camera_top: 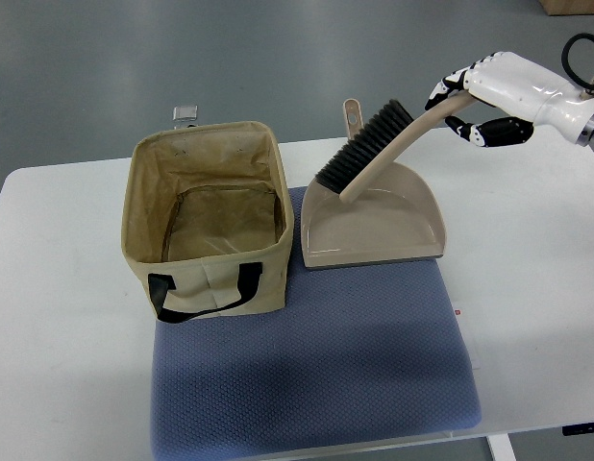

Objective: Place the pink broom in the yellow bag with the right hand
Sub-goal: 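Lift the brush with the right hand over the dustpan toward the bag, then lower the brush bristles-first into the fabric bag with the right hand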

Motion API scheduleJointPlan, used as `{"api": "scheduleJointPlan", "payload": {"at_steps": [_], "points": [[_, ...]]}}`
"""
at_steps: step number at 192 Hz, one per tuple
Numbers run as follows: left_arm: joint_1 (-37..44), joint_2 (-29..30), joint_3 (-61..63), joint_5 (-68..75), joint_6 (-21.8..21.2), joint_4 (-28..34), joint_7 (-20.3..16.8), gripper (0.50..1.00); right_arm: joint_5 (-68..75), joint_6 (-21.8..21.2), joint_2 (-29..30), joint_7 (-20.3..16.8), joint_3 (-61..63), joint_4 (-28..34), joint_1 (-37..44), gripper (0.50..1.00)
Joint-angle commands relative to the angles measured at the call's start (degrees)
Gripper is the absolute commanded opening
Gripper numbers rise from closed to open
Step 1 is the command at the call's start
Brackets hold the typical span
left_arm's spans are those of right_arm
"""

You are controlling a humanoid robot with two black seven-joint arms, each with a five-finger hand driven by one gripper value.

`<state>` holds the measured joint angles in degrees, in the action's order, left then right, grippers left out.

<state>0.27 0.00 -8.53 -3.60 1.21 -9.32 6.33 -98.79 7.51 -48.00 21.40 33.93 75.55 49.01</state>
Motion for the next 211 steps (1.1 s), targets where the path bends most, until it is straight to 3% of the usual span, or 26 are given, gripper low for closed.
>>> {"api": "scheduleJointPlan", "payload": {"at_steps": [1,38,122,175,185,188,190,193,197,211], "points": [[0.00,0.00,0.00,0.00,0.02,-0.09,0.00,1.000,0.00,-0.13,0.27,-0.22,0.00,-0.06,2.50,0.500],[0.00,0.00,0.00,0.00,-0.07,0.00,0.00,1.000,-0.27,-0.65,1.50,-0.48,-0.35,0.03,5.84,0.500],[0.00,0.00,0.00,0.00,0.02,0.00,0.00,1.000,-7.65,-3.99,15.12,-2.41,-2.37,-0.58,9.70,0.500],[0.00,0.00,0.00,0.00,-0.07,0.00,0.00,1.000,-8.79,-3.64,20.75,-3.91,-3.78,-2.87,10.32,0.500],[0.00,0.00,0.00,0.00,0.02,0.00,0.00,1.000,-8.70,-3.29,21.45,-3.91,-3.78,-2.96,10.23,0.605],[0.00,0.00,0.00,0.00,-0.07,0.00,0.00,1.000,-8.70,-3.29,21.71,-3.91,-3.78,-3.04,10.23,0.670],[0.00,0.00,0.00,0.00,-0.07,0.00,0.00,1.000,-8.70,-3.29,21.72,-3.91,-3.78,-3.04,10.23,0.670],[0.00,0.00,0.00,0.00,-0.07,0.00,0.00,1.000,-8.53,-3.20,21.80,-3.91,-3.61,-3.04,10.14,0.735],[0.00,0.00,0.00,0.00,0.02,0.00,0.00,1.000,-8.44,-3.20,21.80,-3.91,-3.60,-3.04,10.06,0.784],[0.00,0.00,0.00,0.00,0.02,0.00,0.00,1.000,-8.18,-3.11,21.89,-3.82,-3.43,-3.04,9.88,0.885]]}}
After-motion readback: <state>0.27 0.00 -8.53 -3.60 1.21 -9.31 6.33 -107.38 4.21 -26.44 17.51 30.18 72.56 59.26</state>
